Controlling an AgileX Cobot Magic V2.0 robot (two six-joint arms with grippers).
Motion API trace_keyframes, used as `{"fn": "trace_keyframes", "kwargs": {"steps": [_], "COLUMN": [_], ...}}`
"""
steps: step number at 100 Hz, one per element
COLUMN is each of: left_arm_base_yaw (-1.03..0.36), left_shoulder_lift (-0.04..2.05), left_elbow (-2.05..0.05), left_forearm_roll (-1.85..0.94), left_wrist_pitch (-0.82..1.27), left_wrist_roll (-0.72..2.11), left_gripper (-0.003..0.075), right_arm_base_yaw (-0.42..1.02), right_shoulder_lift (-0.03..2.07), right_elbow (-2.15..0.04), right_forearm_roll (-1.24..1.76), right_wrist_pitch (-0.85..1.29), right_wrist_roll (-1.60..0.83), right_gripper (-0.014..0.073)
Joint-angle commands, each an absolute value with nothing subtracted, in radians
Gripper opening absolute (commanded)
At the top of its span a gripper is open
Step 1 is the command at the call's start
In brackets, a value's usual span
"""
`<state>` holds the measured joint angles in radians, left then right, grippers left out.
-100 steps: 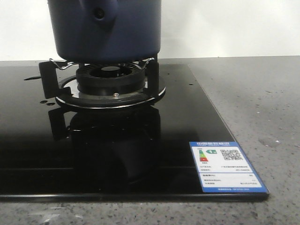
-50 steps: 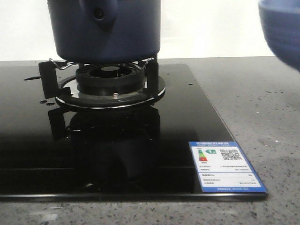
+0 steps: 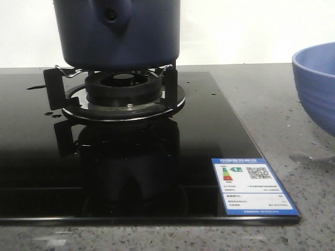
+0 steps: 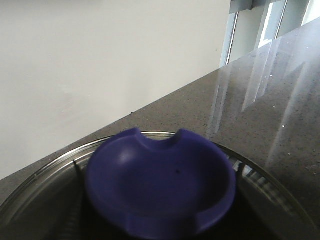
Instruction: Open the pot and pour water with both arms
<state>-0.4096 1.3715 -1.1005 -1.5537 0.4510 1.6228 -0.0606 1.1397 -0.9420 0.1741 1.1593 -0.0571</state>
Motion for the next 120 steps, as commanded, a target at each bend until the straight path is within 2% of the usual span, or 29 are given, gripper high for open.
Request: {"fn": "trace_keyframes", "kwargs": {"steps": [1,11,18,35,44,76,92,102,110,120], "left_arm_base_yaw": [-0.414,-0.414,-0.414,-0.407,-0.389,-0.368,-0.368,-0.368,-0.368,-0.368], "left_shoulder_lift": [1.354,1.364,1.366,1.366,1.366,1.366,1.38,1.401,1.412,1.419], "left_elbow": [-1.149,-1.149,-1.149,-1.149,-1.149,-1.149,-1.149,-1.149,-1.149,-1.149], "left_forearm_roll": [-1.614,-1.614,-1.614,-1.614,-1.624,-1.667,-1.671,-1.676,-1.677,-1.679], "left_wrist_pitch": [0.468,0.461,0.458,0.446,0.433,0.468,0.466,0.482,0.486,0.48], "left_wrist_roll": [1.625,1.625,1.625,1.65,1.65,1.704,1.704,1.718,1.728,1.728], "left_gripper": [0.0261,0.0261,0.0261,0.0261,0.0261,0.0261,0.0261,0.0261,0.0261,0.0261], "right_arm_base_yaw": [-0.069,-0.071,-0.071,-0.071,-0.071,-0.071,-0.071,-0.071,-0.071,-0.071], "right_shoulder_lift": [1.126,1.145,1.165,1.197,1.195,1.151,1.091,1.049,1.018,0.981], "right_elbow": [-0.966,-0.966,-0.966,-0.966,-0.966,-1.089,-1.257,-1.352,-1.402,-1.441], "right_forearm_roll": [0.192,0.192,0.192,0.192,0.192,0.192,0.197,0.241,0.256,0.263], "right_wrist_pitch": [1.113,1.095,1.092,1.079,1.059,1.086,1.124,1.133,1.133,1.129], "right_wrist_roll": [-0.07,-0.07,-0.07,-0.07,-0.07,-0.068,-0.068,-0.068,-0.068,-0.068], "right_gripper": [-0.0062,-0.0053,-0.0014,0.0154,0.0213,0.0285,0.026,0.0115,-0.0069,-0.0064]}}
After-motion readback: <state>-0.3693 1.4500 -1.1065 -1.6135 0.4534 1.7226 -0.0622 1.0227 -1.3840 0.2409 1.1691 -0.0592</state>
